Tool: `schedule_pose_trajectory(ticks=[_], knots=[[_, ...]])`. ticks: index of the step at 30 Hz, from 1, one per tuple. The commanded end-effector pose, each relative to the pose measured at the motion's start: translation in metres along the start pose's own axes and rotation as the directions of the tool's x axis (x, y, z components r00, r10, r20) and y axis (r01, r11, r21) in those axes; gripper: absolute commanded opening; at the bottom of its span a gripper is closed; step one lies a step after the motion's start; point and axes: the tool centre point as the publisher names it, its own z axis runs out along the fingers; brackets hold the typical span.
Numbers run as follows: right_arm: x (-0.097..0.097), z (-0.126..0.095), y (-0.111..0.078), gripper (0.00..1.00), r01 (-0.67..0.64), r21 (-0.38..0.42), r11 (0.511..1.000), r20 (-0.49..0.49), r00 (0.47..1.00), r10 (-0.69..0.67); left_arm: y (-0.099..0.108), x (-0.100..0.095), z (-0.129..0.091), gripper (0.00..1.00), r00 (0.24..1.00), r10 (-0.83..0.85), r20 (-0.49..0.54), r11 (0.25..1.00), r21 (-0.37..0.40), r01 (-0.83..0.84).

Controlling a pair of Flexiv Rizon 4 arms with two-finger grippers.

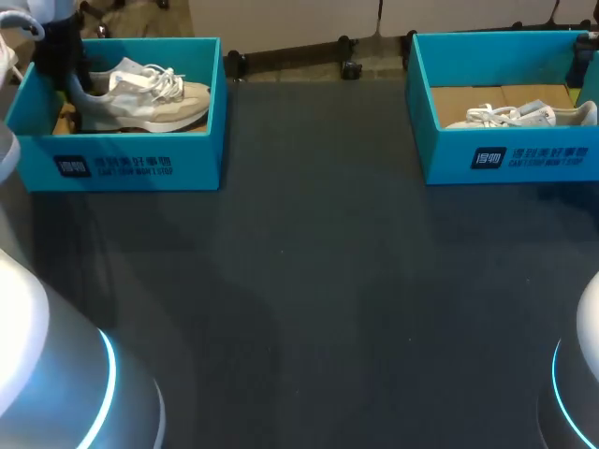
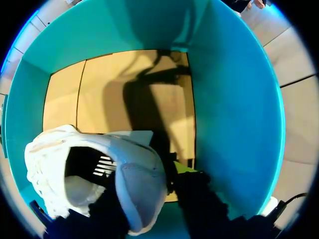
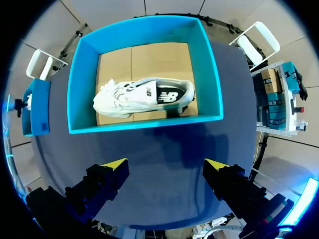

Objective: Take the shoe out of the shoebox, open the shoe tongue, remove and reinsert the insole, then place the shoe into the shoebox

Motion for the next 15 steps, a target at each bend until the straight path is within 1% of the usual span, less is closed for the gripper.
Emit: schedule_pose_trajectory(ticks=[1, 9, 15], knots=[[0.0, 0.0, 0.0, 1.0, -0.001, -0.001, 1.0, 0.002, 1.0, 0.001, 0.01, -0.004, 0.006, 0.0, 1.0, 0.001, -0.003, 1.0, 0.023, -0.001], [0.0, 0.0, 0.0, 1.0, -0.001, -0.001, 1.0, 0.002, 1.0, 0.001, 0.008, 0.001, 0.002, 0.0, 1.0, 0.003, 0.0, 1.0, 0.02, -0.003], [0.0, 0.0, 0.0, 1.0, -0.001, -0.001, 1.0, 0.002, 1.0, 0.001, 0.006, 0.005, -0.009, 0.0, 1.0, 0.008, 0.003, 1.0, -0.004, -0.008]])
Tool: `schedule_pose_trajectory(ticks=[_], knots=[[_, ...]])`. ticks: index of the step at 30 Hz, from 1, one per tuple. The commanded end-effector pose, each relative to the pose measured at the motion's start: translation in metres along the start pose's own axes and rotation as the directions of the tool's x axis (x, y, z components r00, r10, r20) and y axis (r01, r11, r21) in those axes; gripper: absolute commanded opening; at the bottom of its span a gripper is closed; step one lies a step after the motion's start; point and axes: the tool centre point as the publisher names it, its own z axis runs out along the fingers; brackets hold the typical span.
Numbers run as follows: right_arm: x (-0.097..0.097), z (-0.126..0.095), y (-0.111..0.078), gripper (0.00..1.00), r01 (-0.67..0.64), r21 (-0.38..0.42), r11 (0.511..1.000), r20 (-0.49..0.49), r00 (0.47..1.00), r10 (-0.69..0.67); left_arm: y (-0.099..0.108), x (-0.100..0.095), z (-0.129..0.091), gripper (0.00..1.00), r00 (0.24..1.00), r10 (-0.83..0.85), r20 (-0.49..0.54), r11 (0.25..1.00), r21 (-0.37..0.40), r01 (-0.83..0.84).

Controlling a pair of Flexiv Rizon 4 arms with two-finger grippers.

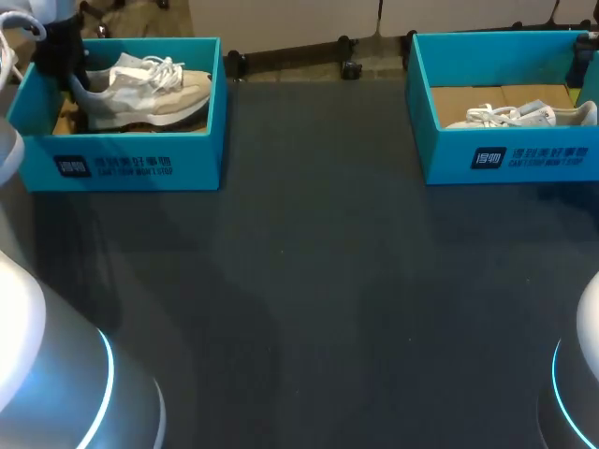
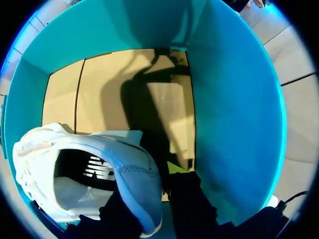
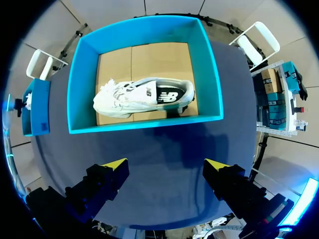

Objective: Take the shoe out of the shoebox, open the shoe tongue, remove and reinsert the insole, then place the shoe into the shoebox

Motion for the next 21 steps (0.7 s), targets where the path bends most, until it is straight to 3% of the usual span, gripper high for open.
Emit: schedule_pose_trajectory(ticks=[1, 8, 21], knots=[[0.0, 0.0, 0.0, 1.0, -0.001, -0.001, 1.0, 0.002, 1.0, 0.001, 0.002, 0.006, -0.009, 0.0, 1.0, 0.002, 0.008, 1.0, 0.0, -0.002], [0.0, 0.0, 0.0, 1.0, -0.001, -0.001, 1.0, 0.002, 1.0, 0.001, 0.003, 0.01, -0.022, 0.0, 1.0, -0.003, 0.009, 1.0, -0.013, 0.004], [0.0, 0.0, 0.0, 1.0, -0.001, -0.001, 1.0, 0.002, 1.0, 0.001, 0.004, 0.001, -0.057, 0.0, 0.999, 0.019, 0.034, 0.999, -0.051, -0.017]])
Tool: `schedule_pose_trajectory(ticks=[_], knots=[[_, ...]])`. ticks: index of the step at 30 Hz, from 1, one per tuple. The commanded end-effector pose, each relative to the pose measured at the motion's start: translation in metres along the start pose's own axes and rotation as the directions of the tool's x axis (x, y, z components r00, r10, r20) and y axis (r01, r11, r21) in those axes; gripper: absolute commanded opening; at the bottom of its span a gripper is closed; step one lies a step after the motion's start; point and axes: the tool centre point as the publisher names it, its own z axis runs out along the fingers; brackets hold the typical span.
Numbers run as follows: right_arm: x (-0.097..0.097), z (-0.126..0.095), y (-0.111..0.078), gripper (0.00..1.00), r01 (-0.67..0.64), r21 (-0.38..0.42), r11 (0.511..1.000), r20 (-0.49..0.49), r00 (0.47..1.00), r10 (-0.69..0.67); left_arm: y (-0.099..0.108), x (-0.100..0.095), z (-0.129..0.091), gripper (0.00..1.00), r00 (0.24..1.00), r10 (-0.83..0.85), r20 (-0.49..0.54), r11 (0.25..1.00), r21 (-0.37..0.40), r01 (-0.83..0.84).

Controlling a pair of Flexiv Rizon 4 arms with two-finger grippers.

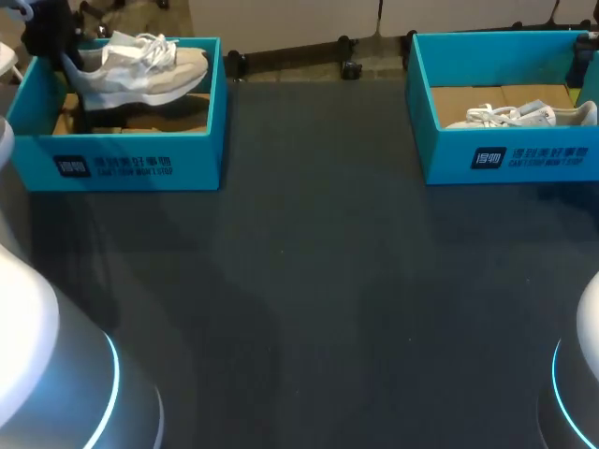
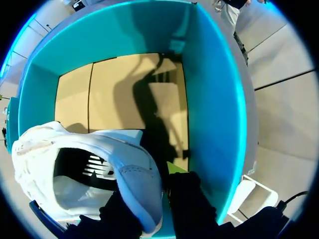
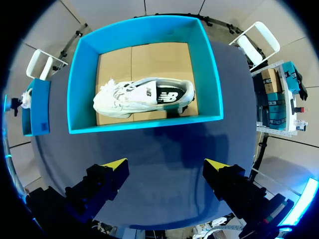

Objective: Take the shoe out of the shoebox, open the shoe tongue, remove and reinsert the insole, then place the shoe into the shoebox

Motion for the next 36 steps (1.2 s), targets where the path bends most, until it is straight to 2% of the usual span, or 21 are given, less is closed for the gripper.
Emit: schedule_pose_trajectory(ticks=[1, 14, 20, 31, 36], knots=[[0.0, 0.0, 0.0, 1.0, -0.001, -0.001, 1.0, 0.002, 1.0, 0.001, -0.004, -0.002, -0.013, 0.0, 1.0, -0.004, -0.002, 1.0, -0.004, 0.004], [0.0, 0.0, 0.0, 1.0, -0.001, -0.001, 1.0, 0.002, 1.0, 0.001, -0.004, -0.002, -0.048, 0.0, 1.0, -0.006, -0.019, 0.999, -0.043, 0.005], [0.0, 0.0, 0.0, 1.0, -0.001, -0.001, 1.0, 0.002, 1.0, 0.001, -0.012, -0.005, -0.071, 0.0, 1.0, -0.012, -0.025, 0.998, -0.054, 0.011], [0.0, 0.0, 0.0, 1.0, -0.001, -0.001, 1.0, 0.002, 1.0, 0.001, -0.043, -0.007, -0.13, 0.0, 0.998, -0.051, -0.037, 0.994, -0.098, 0.048], [0.0, 0.0, 0.0, 1.0, -0.001, -0.001, 1.0, 0.002, 1.0, 0.001, -0.052, -0.007, -0.144, 0.0, 0.998, -0.056, -0.043, 0.994, -0.1, 0.051]])
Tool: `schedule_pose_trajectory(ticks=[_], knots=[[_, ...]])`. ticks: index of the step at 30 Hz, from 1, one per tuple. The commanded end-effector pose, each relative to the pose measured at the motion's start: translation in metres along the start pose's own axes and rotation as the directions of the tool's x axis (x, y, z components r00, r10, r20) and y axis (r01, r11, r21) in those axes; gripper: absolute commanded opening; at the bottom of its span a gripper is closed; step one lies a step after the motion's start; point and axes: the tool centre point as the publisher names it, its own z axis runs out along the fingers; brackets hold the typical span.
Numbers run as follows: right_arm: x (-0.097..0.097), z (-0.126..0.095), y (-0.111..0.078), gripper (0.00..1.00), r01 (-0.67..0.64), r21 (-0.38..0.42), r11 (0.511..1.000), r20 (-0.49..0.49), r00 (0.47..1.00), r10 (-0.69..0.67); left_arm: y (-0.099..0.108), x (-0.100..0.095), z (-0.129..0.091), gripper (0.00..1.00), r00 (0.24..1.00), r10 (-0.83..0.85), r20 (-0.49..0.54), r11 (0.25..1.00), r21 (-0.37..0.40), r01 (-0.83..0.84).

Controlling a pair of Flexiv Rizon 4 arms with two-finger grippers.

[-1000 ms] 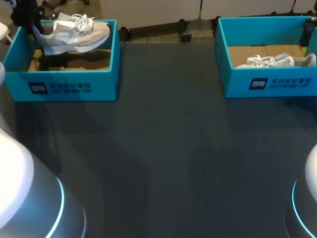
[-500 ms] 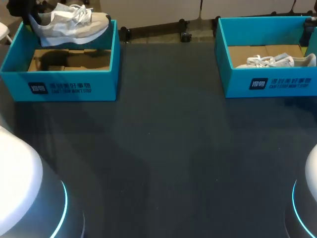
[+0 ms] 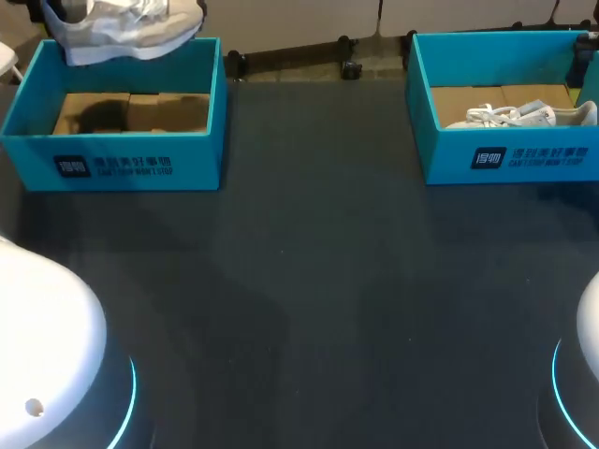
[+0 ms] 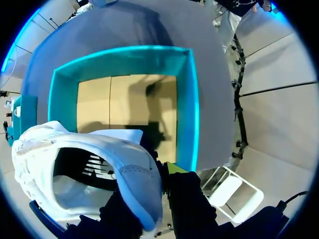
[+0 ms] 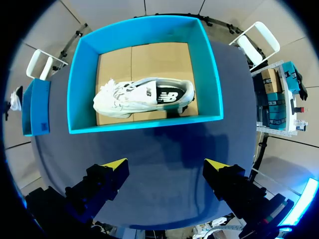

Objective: Take the shoe out of the shoebox, open the shoe tongue, remove and reinsert the insole, then place the shoe into the shoebox

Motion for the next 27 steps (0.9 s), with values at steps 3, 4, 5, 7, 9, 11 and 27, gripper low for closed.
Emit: schedule_pose_trajectory(ticks=[3, 4, 5, 7, 9, 11, 27], knots=[[0.0, 0.0, 0.0, 1.0, -0.001, -0.001, 1.0, 0.002, 1.0, 0.001, -0.039, -0.003, -0.032, 0.0, 0.999, -0.01, -0.046, 0.999, -0.053, 0.007], [0.0, 0.0, 0.0, 1.0, -0.001, -0.001, 1.0, 0.002, 1.0, 0.001, -0.042, -0.004, -0.035, 0.0, 0.998, -0.014, -0.057, 0.998, -0.055, 0.011], [0.0, 0.0, 0.0, 1.0, -0.001, -0.001, 1.0, 0.002, 1.0, 0.001, -0.044, -0.004, -0.037, 0.0, 0.998, -0.014, -0.063, 0.998, -0.055, 0.01], [0.0, 0.0, 0.0, 1.0, -0.001, -0.001, 1.0, 0.002, 1.0, 0.001, -0.049, -0.005, -0.042, 0.0, 0.997, -0.012, -0.075, 0.998, -0.061, 0.007], [0.0, 0.0, 0.0, 1.0, -0.001, -0.001, 1.0, 0.002, 1.0, 0.001, -0.054, -0.007, -0.045, 0.0, 0.994, 0.002, -0.111, 0.998, -0.061, -0.009], [0.0, 0.0, 0.0, 1.0, -0.001, -0.001, 1.0, 0.002, 1.0, 0.001, -0.058, -0.009, -0.047, 0.0, 0.992, 0.008, -0.126, 0.996, -0.082, -0.019], [0.0, 0.0, 0.0, 1.0, -0.001, -0.001, 1.0, 0.002, 1.0, 0.001, -0.058, -0.009, -0.047, 0.0, 0.992, 0.008, -0.126, 0.996, -0.082, -0.019]])
